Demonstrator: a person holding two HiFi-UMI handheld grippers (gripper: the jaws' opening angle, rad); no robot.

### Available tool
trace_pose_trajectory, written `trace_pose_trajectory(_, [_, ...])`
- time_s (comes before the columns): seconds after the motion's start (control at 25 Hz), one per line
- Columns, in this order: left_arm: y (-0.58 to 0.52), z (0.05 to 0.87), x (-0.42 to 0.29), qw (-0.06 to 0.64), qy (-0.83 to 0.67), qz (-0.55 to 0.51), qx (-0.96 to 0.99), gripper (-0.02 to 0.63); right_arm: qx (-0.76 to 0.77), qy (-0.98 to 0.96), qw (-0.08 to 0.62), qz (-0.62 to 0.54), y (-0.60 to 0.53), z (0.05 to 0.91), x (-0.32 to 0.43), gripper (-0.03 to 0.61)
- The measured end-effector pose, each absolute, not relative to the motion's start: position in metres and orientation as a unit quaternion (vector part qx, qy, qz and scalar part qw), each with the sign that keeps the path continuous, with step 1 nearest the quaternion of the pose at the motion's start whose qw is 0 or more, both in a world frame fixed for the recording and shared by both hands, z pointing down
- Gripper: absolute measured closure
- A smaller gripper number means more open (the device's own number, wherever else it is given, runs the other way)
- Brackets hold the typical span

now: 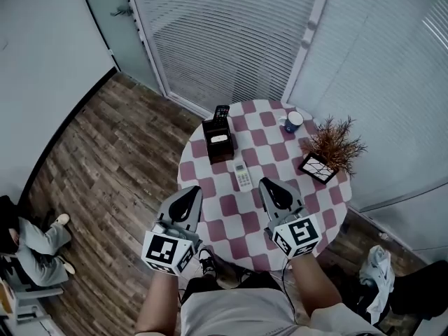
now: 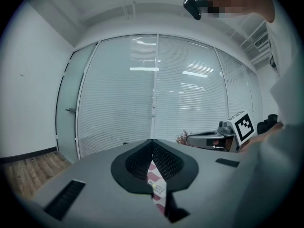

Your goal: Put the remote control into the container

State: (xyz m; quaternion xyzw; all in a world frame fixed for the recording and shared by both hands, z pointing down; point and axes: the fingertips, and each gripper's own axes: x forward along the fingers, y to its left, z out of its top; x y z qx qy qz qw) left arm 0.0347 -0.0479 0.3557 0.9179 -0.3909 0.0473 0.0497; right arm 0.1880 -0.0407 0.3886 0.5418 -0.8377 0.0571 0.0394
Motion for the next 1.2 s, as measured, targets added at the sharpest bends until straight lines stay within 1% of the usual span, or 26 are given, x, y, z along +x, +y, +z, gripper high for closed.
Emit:
trace_pose_trajectory(0.28, [-0.029,0.349,0.043,0.036,-0.389,0.052,0.919,0.604,0.549,-0.833,0.031,0.065,-0.022,0.389,0.196,0.558])
trace_pose_trajectory(0.88, [-0.025,0.346,0.041,0.039,-0.389,0.037,0.919,0.604,0.558,-0.825,0.065,0.058,-0.021,0.386,0.198,0.557])
trace_pose_trajectory(1.0, [-0.026,0.346,0.038,0.04,-0.39,0.035,0.919,0.604,0.556,-0.824,0.085,0.065,-0.028,0.391,0.195,0.557])
trace_pose_trajectory(1.2, [-0.031,0.355,0.029,0.049,-0.392,0.034,0.918,0.604,0.55,-0.815,0.155,0.099,-0.055,0.424,0.19,0.554])
